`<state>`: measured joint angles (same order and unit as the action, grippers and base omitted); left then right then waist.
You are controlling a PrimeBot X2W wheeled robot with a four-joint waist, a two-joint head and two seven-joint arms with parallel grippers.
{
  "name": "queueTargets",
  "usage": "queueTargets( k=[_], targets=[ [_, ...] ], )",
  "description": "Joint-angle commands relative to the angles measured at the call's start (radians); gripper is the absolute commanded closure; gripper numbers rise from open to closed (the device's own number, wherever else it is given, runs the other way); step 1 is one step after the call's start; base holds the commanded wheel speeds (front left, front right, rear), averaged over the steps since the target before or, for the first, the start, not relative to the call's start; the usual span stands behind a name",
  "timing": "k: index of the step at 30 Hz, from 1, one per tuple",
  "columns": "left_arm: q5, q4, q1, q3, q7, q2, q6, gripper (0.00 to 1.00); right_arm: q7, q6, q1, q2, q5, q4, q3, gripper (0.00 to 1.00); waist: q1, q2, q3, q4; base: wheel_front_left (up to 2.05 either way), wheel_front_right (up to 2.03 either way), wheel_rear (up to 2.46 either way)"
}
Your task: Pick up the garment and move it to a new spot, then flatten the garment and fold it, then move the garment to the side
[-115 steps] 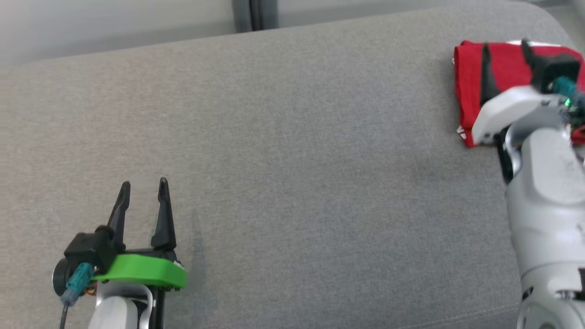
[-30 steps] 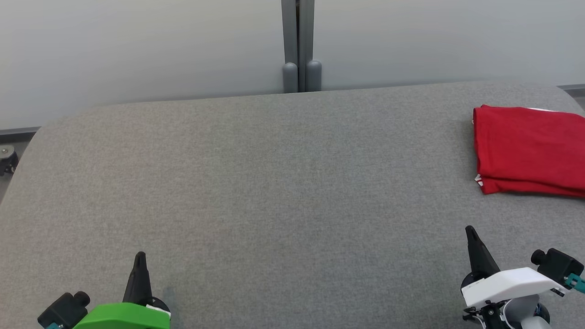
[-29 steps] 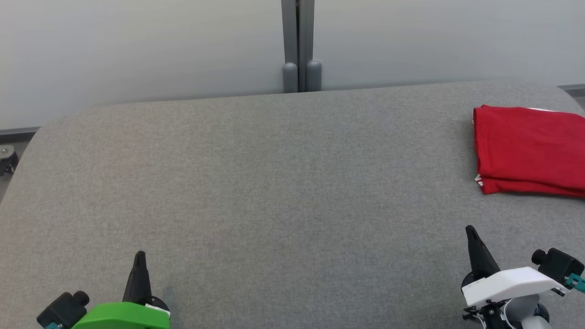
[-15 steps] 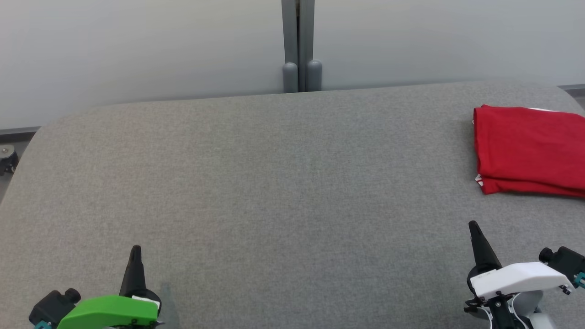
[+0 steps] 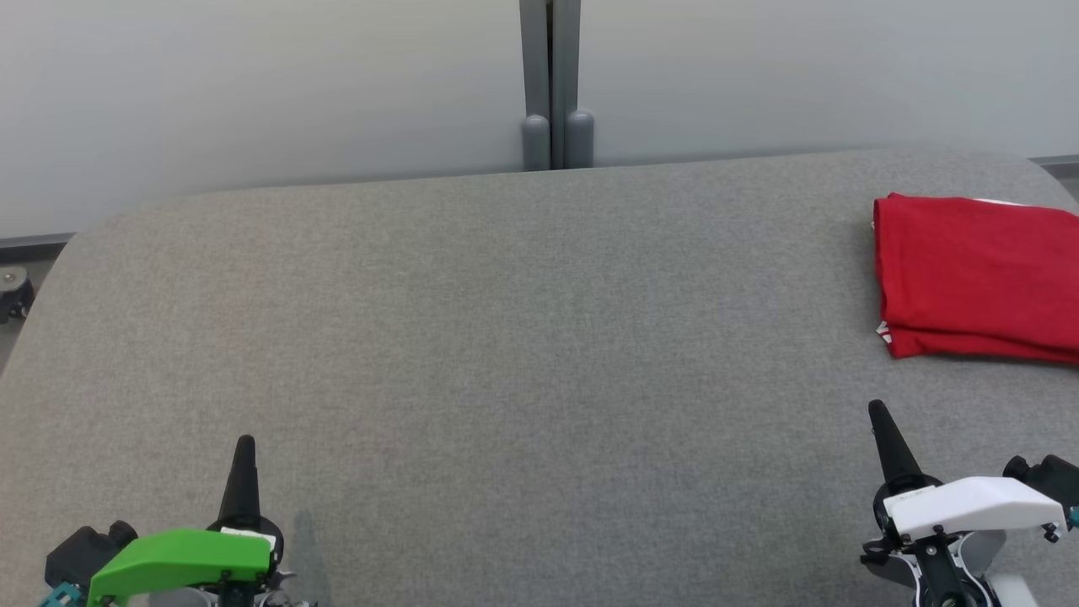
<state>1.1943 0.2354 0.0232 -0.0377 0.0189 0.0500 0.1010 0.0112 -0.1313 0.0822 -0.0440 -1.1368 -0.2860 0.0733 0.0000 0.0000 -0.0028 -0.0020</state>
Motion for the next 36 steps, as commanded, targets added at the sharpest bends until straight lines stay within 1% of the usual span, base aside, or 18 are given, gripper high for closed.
queueTargets(
  k=[1, 36],
  targets=[
    [0.027, -0.01, 0.026, -0.009, -0.006, 0.009, 0.002, 1.0, -0.008, 0.0, 0.021, -0.006, -0.028, 0.014, 0.005, 1.0, 0.0, 0.0, 0.0, 0.0, 0.0, 0.0, 0.0],
    [0.293, -0.016, 0.074, -0.049, -0.086, 0.011, 0.003, 1.0, -0.088, 0.0, 0.037, -0.008, -0.323, 0.027, 0.032, 1.0, 0.0, 0.0, 0.001, 0.001, 0.0, 0.0, 0.0]
  ],
)
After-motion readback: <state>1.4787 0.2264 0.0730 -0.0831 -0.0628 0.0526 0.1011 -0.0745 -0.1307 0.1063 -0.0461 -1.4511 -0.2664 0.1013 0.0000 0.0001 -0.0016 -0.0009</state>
